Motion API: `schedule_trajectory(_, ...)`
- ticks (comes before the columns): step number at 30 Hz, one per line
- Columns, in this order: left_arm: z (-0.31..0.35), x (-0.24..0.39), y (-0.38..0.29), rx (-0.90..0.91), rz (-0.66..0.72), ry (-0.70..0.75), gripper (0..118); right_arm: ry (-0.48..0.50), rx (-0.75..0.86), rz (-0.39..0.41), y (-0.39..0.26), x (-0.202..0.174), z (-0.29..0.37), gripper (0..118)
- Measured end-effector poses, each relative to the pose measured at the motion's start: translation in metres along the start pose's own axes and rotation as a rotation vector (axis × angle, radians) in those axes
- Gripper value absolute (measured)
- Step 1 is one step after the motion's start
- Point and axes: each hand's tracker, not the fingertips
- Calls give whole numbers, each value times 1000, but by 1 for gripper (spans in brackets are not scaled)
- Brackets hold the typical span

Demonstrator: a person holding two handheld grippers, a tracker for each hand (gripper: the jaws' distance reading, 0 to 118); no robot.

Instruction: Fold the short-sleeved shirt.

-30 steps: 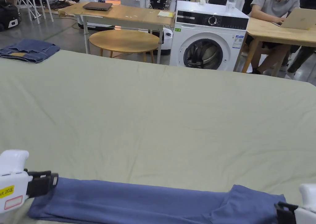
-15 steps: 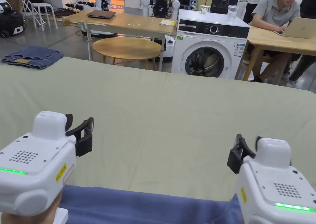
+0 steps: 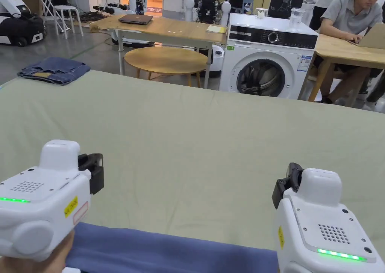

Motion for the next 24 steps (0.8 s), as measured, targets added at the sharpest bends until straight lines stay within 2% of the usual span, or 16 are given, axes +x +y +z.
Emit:
schedule_trajectory(6,-24,-78,-22,-329,168,-117,2,45,-54,28,-8,-4,-6,0)
schedule_trajectory(7,-30,-93,-27,-393,213,-179,10,53,-65,32,-9,-5,-7,0)
schedule_trajectory(8,-33,-105,-33,-406,258,-231,27,59,-71,36,-11,-6,-8,0)
schedule_trajectory(10,-44,-125,-42,-516,354,-280,49,68,-88,45,-15,-8,-7,0)
schedule_trajectory(11,-48,-133,-47,-538,374,-292,63,75,-96,46,-17,-8,-8,0)
schedule_trajectory(12,-51,-139,-51,-555,383,-290,73,79,-105,50,-19,-9,-8,0)
schedule_trajectory(16,-65,-159,-65,-649,462,-337,75,89,-135,58,-26,-7,-11,0)
schedule_trajectory(20,-84,-178,-92,-769,622,-461,75,90,-158,67,-32,-5,-12,0)
schedule_trajectory(24,-89,-178,-105,-722,742,-581,75,91,-179,64,-35,-3,-13,0)
